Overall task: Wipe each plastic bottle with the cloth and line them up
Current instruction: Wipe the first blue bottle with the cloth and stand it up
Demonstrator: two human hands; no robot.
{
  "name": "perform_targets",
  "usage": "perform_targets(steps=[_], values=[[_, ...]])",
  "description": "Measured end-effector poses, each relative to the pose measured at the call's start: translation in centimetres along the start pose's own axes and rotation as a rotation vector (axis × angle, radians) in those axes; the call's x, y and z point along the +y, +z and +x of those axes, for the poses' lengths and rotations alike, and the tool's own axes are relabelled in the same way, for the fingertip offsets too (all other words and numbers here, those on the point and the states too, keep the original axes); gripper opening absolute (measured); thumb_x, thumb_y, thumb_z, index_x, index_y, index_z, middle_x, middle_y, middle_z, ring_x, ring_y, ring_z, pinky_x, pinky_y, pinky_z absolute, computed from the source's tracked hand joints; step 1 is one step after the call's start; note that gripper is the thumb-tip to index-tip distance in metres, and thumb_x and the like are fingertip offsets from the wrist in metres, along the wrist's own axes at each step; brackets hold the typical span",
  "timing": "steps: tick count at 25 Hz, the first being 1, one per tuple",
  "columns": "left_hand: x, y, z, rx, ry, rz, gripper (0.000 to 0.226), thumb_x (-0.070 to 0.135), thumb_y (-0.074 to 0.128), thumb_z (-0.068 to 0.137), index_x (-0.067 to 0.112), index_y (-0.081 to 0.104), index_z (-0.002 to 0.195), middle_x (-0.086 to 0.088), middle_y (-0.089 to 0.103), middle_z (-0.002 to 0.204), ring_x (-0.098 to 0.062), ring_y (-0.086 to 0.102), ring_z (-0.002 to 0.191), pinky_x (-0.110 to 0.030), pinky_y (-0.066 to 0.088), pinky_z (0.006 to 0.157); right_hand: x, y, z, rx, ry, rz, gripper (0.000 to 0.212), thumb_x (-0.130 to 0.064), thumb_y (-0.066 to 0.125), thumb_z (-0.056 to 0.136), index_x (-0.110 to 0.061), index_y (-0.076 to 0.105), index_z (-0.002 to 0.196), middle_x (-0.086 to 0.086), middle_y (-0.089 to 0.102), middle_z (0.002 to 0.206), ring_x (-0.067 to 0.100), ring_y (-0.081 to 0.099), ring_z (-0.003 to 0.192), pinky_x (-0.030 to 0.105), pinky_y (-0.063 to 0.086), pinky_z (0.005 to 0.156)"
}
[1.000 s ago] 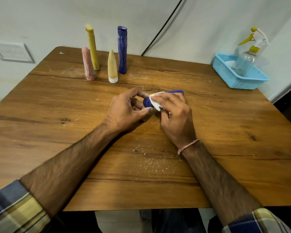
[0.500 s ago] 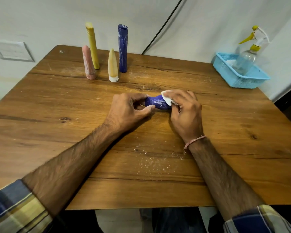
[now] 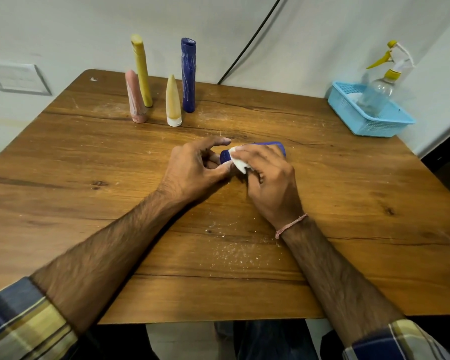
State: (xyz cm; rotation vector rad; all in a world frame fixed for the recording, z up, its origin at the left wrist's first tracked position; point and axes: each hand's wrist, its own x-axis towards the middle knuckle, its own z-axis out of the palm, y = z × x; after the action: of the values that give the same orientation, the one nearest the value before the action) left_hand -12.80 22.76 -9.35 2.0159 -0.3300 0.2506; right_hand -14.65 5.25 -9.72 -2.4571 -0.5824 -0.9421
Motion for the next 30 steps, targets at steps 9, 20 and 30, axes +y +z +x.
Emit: perform_targets(steps=[9,20,30], values=[[-0.1,0.1,-0.1,0.033,-0.010,-0.009,0.040,0.034,0.089,0.076,0.026,0.077,0.113,0.005,0.073,0.076,0.002,0.065,0.063,-0.027,0.063,0.069,1.1,-0.2,0.1,0.043,0.133,-0.050,0.036,0.009,0.055,0.082,-0.006,0.072,0.110,0.007,0.070,0.110,0.021,0.057,0.101,0.034,0.050,0.090],[-0.3,-0.1,0.2,0.005,0.009,0.069,0.047,0.035,0.085,0.081,0.026,0.072,0.125,0.011,0.075,0.090,-0.001,0.069,0.081,-0.018,0.059,0.075,2.0,-0.7,0.2,0.076,0.285,-0.089,0.037,0.009,0.055,0.082,-0.007,0.072,0.110,0.006,0.070,0.111,0.020,0.057,0.103,0.035,0.050,0.092],[-0.2,-0.5,0.3,-0.034,-0.045,0.038,0.048,0.028,0.083,0.082,0.026,0.070,0.128,0.008,0.076,0.092,-0.008,0.071,0.082,-0.023,0.062,0.078,4.0,-0.9,1.1,-0.004,0.345,-0.163,0.040,0.008,0.057,0.085,-0.009,0.070,0.118,0.004,0.069,0.120,0.018,0.055,0.107,0.036,0.049,0.095]])
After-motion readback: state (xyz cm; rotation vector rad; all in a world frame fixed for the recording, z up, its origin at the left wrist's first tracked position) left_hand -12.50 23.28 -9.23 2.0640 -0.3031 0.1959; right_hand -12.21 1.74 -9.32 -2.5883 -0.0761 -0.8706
